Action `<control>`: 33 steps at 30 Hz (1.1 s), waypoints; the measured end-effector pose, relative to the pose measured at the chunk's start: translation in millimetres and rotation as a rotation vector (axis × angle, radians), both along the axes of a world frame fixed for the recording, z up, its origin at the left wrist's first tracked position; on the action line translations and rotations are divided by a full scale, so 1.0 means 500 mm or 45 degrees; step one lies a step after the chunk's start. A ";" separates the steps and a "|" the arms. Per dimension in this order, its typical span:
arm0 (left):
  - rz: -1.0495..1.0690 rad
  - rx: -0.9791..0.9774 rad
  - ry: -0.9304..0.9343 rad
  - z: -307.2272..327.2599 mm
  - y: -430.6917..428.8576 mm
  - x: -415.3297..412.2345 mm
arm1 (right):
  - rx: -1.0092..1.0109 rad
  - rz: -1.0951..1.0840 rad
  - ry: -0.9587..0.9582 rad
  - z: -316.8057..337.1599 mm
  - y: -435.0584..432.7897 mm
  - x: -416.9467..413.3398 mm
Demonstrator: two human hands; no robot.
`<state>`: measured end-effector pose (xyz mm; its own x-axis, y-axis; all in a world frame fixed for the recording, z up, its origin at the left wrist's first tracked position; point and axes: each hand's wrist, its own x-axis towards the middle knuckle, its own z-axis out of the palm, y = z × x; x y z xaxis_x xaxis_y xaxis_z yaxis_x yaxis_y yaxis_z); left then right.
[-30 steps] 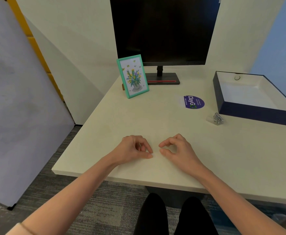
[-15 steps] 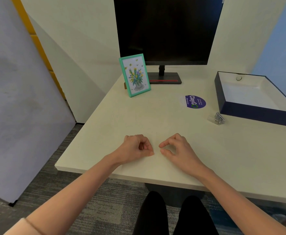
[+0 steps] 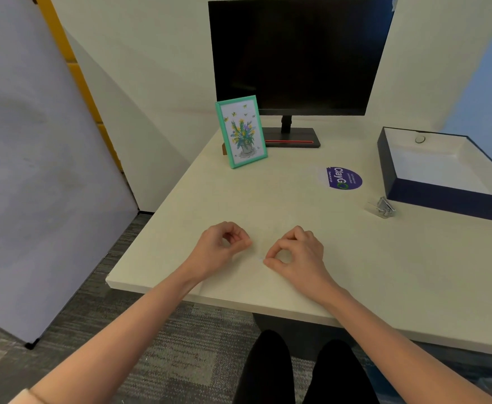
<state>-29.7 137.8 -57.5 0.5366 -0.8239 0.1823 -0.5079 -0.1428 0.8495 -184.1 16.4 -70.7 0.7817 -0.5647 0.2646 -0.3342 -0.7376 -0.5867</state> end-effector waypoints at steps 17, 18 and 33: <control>0.045 -0.064 0.190 0.004 0.004 0.006 | -0.086 0.661 0.289 0.047 -0.050 0.015; 0.053 -0.066 0.193 0.004 0.005 0.007 | -0.143 0.712 0.323 0.046 -0.045 0.016; 0.067 -0.047 0.184 0.000 0.003 0.005 | -0.032 0.244 0.140 0.028 -0.027 -0.040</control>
